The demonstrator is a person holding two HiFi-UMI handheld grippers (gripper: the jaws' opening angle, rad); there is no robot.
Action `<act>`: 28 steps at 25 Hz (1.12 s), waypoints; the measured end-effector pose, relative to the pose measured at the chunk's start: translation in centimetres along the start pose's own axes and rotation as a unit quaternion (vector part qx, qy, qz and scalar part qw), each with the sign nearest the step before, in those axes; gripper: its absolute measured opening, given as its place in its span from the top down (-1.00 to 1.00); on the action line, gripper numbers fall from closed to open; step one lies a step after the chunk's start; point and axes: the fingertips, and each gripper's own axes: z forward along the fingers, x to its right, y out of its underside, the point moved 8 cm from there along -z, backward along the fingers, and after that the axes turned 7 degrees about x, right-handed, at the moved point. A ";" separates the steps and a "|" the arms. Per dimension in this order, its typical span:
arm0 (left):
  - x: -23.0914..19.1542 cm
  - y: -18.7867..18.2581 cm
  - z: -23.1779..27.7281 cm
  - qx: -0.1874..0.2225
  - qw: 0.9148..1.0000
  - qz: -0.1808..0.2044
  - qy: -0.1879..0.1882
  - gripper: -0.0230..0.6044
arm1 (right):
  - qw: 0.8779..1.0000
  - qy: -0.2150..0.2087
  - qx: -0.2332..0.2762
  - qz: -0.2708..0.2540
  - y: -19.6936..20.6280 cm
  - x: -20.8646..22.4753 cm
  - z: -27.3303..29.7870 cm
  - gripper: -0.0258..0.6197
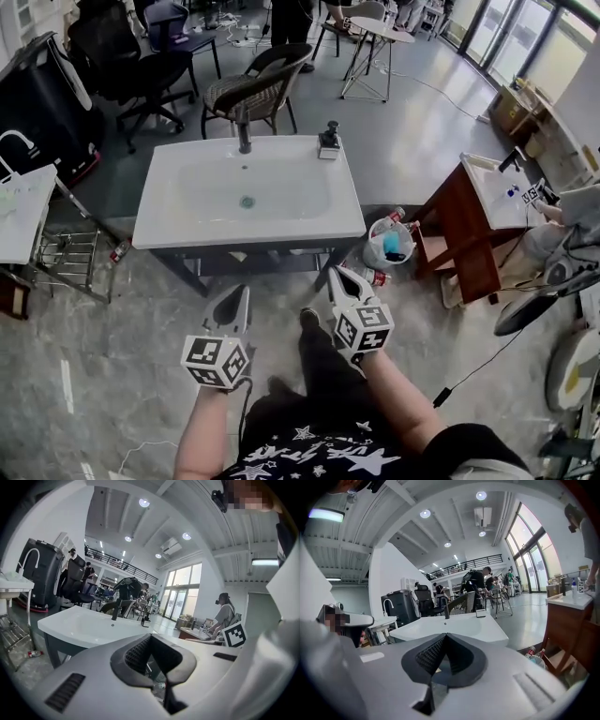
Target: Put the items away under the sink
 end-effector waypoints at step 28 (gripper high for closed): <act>-5.5 -5.4 28.4 -0.012 0.998 0.022 -0.065 0.90 | 0.996 0.047 0.071 -0.018 -9.2 19.5 29.6 0.80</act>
